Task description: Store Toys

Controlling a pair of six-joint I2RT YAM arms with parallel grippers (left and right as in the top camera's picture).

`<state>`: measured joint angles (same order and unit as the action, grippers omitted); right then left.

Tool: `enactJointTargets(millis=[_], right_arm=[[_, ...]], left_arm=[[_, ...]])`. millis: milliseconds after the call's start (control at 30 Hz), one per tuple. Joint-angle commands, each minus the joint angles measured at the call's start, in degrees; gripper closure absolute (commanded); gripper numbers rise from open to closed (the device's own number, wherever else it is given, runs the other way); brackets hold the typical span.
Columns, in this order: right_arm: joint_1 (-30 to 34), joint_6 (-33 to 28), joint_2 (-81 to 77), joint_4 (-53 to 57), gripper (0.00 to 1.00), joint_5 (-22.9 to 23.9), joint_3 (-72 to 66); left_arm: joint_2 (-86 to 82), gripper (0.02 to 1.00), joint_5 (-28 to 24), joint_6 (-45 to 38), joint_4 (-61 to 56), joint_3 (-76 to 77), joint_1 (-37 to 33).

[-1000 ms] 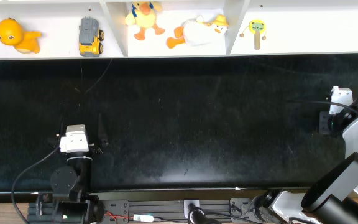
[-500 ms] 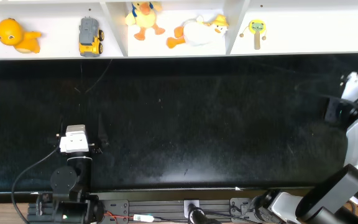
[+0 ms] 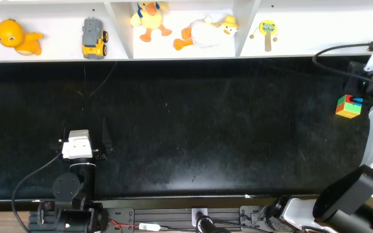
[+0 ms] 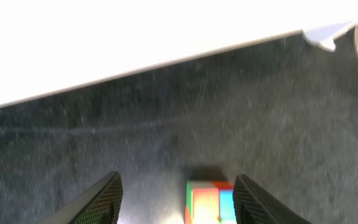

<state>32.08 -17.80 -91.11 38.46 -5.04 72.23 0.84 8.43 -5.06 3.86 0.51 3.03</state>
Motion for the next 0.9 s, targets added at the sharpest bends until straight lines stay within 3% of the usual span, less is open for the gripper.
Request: enactJointTargets(millis=[33,200,600,900], right_arm=[[2.82,0.79,5.16,0.07,0.371,0.63,-4.92],[7.10,-0.79,7.82,-0.28,0.332,3.89,-11.47],[13.33,-4.55,6.03,-7.74,0.277,3.98,-16.92],[10.34,-4.39,1.95,-11.80,0.196,-1.51,-16.92]], left_arm=[[-0.70,0.020,0.66,-0.90,-0.02,-0.07,0.26],[-0.70,0.020,0.66,-0.90,-0.02,-0.07,0.26],[-0.70,0.020,0.68,-0.90,-0.02,-0.07,0.26],[-0.70,0.023,0.68,-0.90,-0.02,-0.07,0.26]])
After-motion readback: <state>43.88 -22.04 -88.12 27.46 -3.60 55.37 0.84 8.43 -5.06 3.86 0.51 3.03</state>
